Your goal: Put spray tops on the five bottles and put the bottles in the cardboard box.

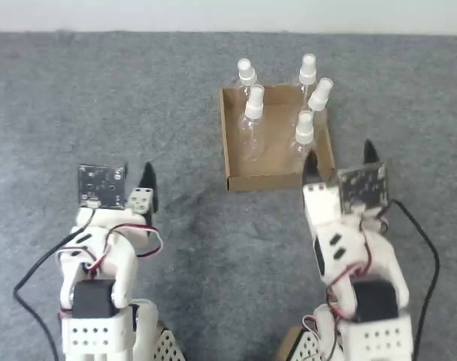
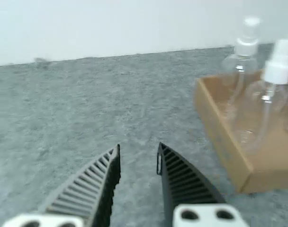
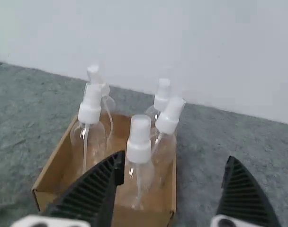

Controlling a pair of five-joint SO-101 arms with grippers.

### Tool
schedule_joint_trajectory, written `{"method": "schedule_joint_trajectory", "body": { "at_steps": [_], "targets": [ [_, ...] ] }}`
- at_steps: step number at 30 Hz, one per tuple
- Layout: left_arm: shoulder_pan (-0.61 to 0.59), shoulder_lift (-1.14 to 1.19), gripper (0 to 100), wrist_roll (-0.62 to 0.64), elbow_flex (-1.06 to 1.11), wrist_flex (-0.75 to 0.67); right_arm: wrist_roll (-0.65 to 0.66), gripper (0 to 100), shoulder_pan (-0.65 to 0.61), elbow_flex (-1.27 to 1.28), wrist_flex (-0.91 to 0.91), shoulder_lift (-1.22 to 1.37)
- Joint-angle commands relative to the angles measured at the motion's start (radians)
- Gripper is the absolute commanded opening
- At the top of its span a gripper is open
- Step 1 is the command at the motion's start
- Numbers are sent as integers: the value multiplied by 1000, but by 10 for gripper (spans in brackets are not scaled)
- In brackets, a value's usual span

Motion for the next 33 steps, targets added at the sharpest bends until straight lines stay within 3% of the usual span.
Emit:
{"method": "schedule_joint_trajectory", "body": {
  "at_steps": [1,6,13,19,22,25,28,33],
  "targets": [
    [-81,-25,115,-23,-12,-20,58,277,13,68,119,-222],
    [-83,-25,118,-20,-15,106,83,257,13,157,236,-271],
    [-84,-25,118,-20,51,124,91,2,64,173,292,-288],
    [-86,-25,119,-23,148,118,91,54,81,176,536,-286],
    [-86,-25,115,-25,193,83,91,57,145,241,527,-286],
    [-91,-25,103,-25,295,-40,91,55,185,377,440,-286],
    [-97,-21,4,-26,384,-219,91,55,213,473,383,-278],
    [-141,-23,13,-26,383,-247,91,58,285,471,397,-285]
  ]
}}
